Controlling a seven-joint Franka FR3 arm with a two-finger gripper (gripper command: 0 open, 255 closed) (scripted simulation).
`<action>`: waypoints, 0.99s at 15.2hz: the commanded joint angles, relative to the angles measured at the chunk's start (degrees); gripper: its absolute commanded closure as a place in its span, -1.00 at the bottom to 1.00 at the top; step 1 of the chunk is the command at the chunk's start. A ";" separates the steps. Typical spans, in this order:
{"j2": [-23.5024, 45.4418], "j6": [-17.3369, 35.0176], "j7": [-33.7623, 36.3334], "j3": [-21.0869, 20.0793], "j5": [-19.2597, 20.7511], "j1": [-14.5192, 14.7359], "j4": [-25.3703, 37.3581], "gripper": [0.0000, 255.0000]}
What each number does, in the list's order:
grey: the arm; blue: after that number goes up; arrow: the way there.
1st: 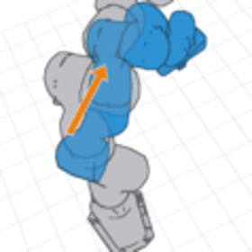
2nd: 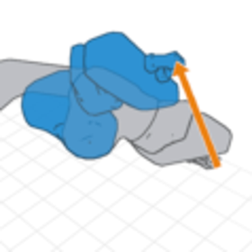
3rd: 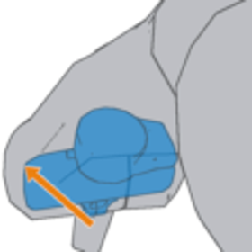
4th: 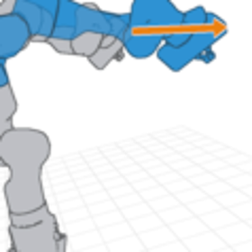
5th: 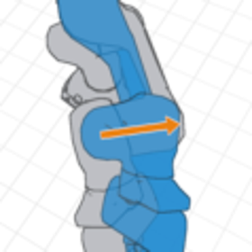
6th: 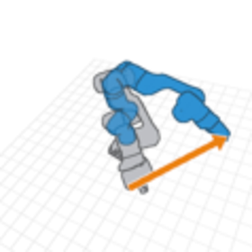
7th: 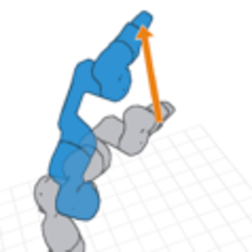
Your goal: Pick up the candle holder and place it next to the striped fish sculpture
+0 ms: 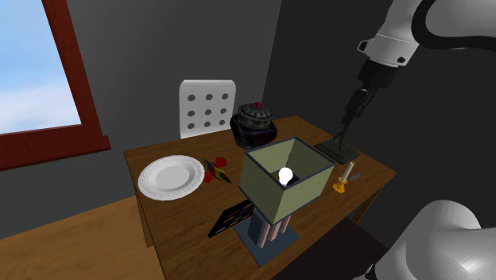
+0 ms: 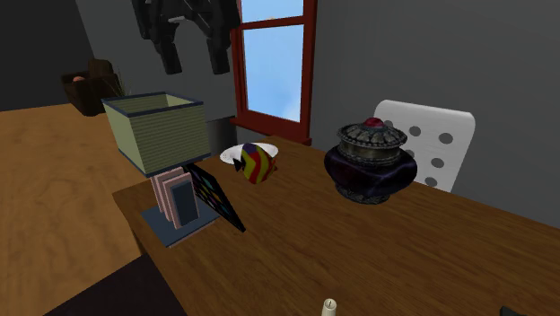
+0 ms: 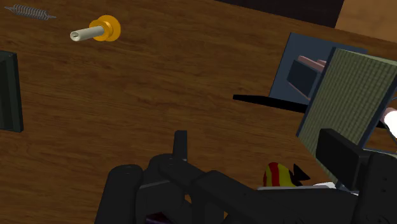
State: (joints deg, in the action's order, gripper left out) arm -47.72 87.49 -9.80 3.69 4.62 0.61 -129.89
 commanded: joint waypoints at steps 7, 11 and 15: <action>-7.88 8.97 -6.95 7.79 3.49 -1.76 -12.77 -1.00; -11.32 15.11 -11.95 14.00 6.54 -3.59 -19.75 -1.00; -12.74 21.72 -17.37 21.25 10.06 -5.71 -25.36 -1.00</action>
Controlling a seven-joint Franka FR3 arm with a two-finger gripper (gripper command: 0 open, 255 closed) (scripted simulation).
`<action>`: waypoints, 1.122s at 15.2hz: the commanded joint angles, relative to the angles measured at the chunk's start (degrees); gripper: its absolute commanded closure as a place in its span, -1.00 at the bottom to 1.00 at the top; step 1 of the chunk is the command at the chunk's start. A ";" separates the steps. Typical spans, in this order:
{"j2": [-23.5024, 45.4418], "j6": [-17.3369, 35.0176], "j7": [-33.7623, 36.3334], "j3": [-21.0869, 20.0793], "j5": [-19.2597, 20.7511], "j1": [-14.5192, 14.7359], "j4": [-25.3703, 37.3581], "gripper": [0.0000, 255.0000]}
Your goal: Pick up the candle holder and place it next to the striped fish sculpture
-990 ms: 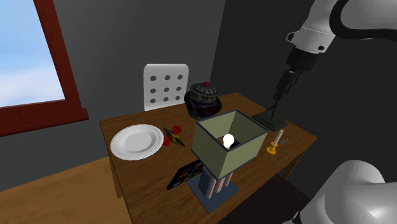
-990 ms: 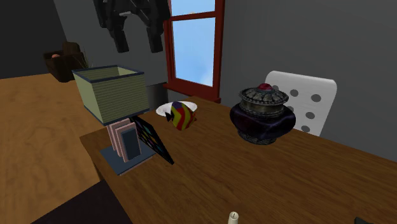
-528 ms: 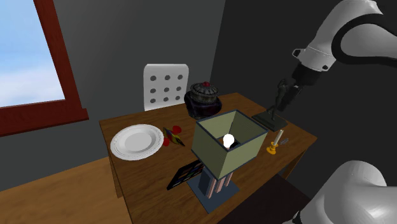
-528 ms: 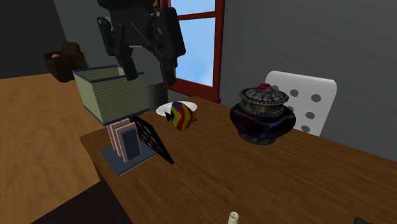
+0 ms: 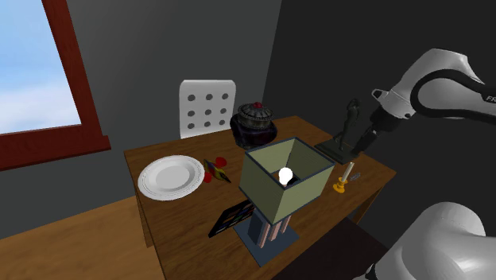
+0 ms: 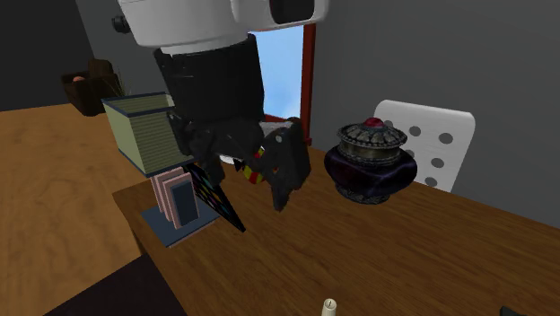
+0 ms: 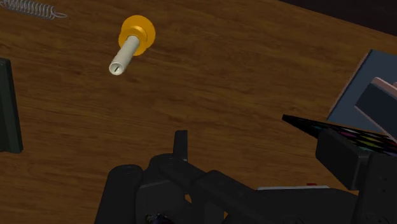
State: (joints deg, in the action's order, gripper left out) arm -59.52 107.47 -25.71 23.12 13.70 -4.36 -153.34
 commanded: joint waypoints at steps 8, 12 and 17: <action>4.15 17.38 -13.82 19.69 7.85 -2.87 -8.08 -1.00; 10.21 26.24 -20.82 30.75 9.74 -0.12 -8.23 -1.00; 16.01 34.17 -26.75 41.88 9.88 6.14 -7.17 -1.00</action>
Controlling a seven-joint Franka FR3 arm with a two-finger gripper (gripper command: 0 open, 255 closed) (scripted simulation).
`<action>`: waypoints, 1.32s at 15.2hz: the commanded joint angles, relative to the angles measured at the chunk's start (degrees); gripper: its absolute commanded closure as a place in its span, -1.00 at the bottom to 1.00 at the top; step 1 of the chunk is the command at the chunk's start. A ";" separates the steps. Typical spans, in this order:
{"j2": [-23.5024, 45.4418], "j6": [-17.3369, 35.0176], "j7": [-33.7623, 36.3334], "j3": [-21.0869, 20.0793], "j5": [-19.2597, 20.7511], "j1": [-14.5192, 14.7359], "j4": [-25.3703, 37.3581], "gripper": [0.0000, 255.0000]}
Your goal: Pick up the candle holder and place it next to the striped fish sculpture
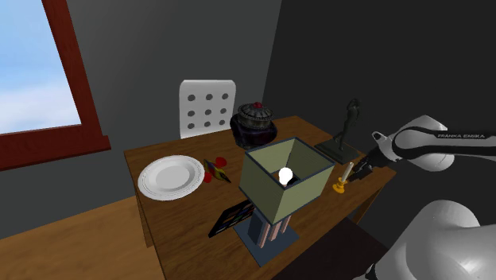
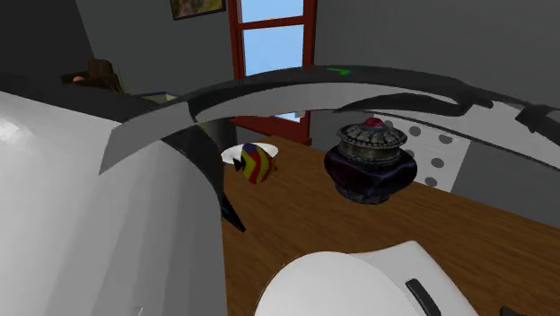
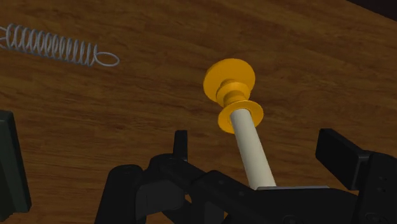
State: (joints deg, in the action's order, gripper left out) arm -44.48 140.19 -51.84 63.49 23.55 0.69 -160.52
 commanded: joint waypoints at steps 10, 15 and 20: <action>6.14 9.17 -1.26 7.63 -0.43 7.64 -1.03 -1.00; 6.14 9.16 -1.26 7.64 -0.43 7.64 -1.02 1.00; 6.14 9.16 -1.26 7.64 -0.43 7.64 -1.02 1.00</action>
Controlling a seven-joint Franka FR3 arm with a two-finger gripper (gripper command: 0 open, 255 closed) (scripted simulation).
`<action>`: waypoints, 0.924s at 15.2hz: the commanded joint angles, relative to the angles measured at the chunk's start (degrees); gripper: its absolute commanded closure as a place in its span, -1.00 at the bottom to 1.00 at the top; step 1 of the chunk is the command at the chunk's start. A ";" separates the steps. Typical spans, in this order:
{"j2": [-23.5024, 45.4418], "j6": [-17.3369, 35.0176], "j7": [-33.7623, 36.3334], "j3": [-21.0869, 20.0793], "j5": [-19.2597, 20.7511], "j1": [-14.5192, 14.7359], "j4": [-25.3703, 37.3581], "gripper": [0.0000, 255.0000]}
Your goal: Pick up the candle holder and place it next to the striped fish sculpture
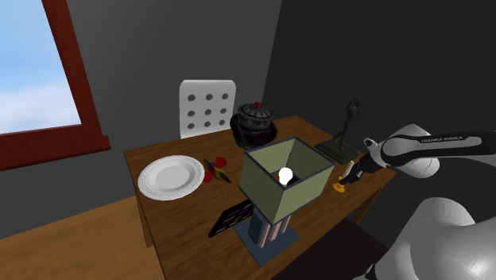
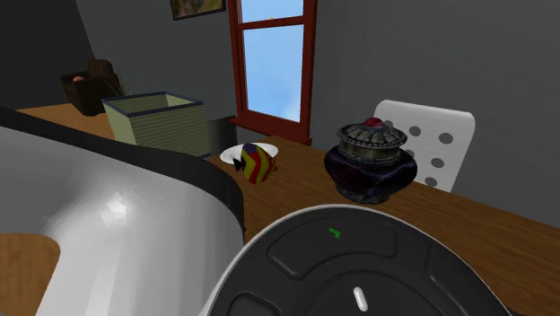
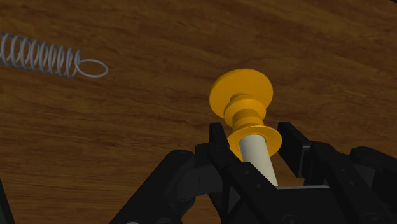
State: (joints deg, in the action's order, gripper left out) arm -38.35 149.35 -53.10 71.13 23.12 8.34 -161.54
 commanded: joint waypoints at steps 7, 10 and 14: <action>-2.01 -3.15 1.07 -3.32 -0.07 -2.37 0.57 1.00; -3.95 -6.23 2.06 -6.27 -0.30 -4.23 1.28 1.00; -6.35 -10.19 3.25 -9.73 -0.81 -6.07 2.42 1.00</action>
State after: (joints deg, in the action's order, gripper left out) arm -44.02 140.18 -50.10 62.27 22.36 2.88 -159.27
